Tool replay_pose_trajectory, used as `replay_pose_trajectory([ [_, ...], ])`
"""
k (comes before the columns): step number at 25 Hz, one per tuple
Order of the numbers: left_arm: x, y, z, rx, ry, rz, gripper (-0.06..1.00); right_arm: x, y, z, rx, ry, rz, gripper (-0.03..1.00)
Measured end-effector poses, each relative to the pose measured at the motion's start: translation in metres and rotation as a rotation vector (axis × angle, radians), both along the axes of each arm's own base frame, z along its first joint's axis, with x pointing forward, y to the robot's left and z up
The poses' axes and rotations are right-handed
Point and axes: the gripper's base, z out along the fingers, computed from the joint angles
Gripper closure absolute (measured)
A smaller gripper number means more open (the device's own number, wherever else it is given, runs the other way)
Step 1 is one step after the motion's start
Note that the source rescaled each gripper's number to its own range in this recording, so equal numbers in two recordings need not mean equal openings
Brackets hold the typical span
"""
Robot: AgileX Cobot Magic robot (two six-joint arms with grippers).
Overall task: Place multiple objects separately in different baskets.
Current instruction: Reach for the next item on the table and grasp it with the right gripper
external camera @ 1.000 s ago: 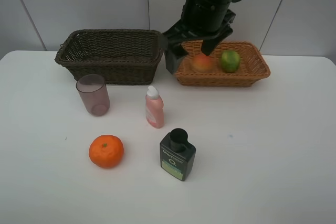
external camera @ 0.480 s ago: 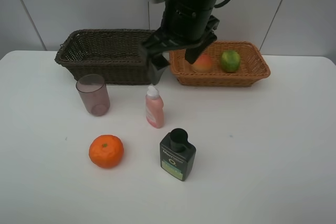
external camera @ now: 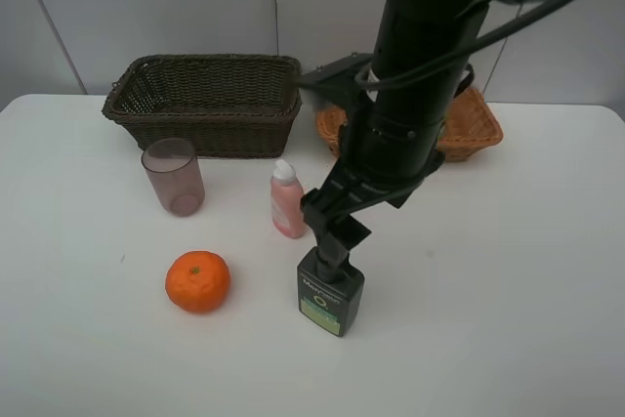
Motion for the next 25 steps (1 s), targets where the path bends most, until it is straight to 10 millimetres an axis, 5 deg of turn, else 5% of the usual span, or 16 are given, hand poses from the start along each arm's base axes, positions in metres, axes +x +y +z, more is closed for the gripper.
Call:
replay_pose_trajectory([
  [6, 0.000, 0.000, 0.000, 0.000, 0.000, 0.000, -0.06, -0.013, 0.010, -0.010, 0.013, 0.004, 0.043, -0.03],
  [25, 0.000, 0.000, 0.000, 0.000, 0.000, 0.000, -0.06, 0.002, 0.026, -0.056, -0.028, -0.028, 0.023, -0.03],
])
